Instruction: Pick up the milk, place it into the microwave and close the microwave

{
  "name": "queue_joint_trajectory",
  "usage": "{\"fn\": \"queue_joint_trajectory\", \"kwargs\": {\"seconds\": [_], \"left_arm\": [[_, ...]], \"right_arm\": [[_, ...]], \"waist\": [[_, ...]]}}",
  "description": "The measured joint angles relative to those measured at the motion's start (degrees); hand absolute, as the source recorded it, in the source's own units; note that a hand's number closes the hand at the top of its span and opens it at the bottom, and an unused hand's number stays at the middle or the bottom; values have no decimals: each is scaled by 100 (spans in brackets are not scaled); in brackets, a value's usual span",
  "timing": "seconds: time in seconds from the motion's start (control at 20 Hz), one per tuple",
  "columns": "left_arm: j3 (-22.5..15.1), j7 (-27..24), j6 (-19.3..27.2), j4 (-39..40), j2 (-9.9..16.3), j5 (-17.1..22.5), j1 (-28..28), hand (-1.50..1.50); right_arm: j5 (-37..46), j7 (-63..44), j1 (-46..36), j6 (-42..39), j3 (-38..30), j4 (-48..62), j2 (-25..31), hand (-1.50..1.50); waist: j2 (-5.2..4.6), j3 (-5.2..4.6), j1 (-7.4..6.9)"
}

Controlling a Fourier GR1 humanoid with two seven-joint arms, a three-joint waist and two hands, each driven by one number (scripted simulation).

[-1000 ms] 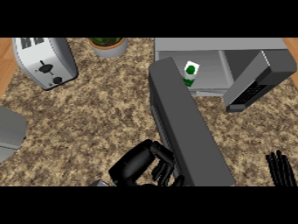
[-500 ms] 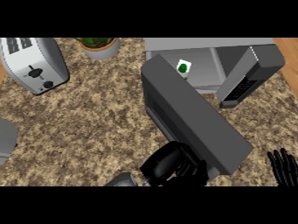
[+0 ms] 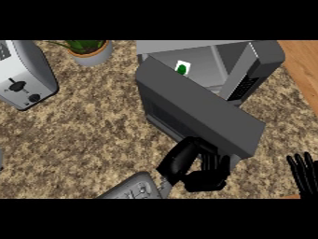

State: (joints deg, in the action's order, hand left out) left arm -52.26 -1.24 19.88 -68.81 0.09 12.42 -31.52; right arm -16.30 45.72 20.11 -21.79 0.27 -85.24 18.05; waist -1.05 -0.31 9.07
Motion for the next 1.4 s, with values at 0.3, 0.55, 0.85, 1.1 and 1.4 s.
{"fn": "queue_joint_trajectory", "kwargs": {"seconds": [0.3, 0.55, 0.85, 1.1, 1.4], "left_arm": [[176, -371, 542, 444, 15, 648, -457, -150], [452, -644, 979, 809, -4, 1070, -887, 150], [815, -949, 1139, 1188, -9, 1678, -1321, 150], [1066, -1195, 1178, 1554, -9, 2062, -1670, 150], [1202, -1542, 1195, 1865, -6, 2383, -1878, 150]], "right_arm": [[-281, -300, 11, -93, 84, -553, 213, -150], [-509, -540, 73, -227, 193, -913, 369, -150], [-714, -769, 148, -384, 326, -1312, 549, -150], [-940, -925, 170, -439, 324, -1575, 658, -150], [-1173, -1056, 188, -533, 313, -1820, 777, -150]], "waist": [[-79, -3, 281], [-134, -3, 456], [-223, -7, 709], [-287, -3, 878], [-322, 3, 1028]]}}
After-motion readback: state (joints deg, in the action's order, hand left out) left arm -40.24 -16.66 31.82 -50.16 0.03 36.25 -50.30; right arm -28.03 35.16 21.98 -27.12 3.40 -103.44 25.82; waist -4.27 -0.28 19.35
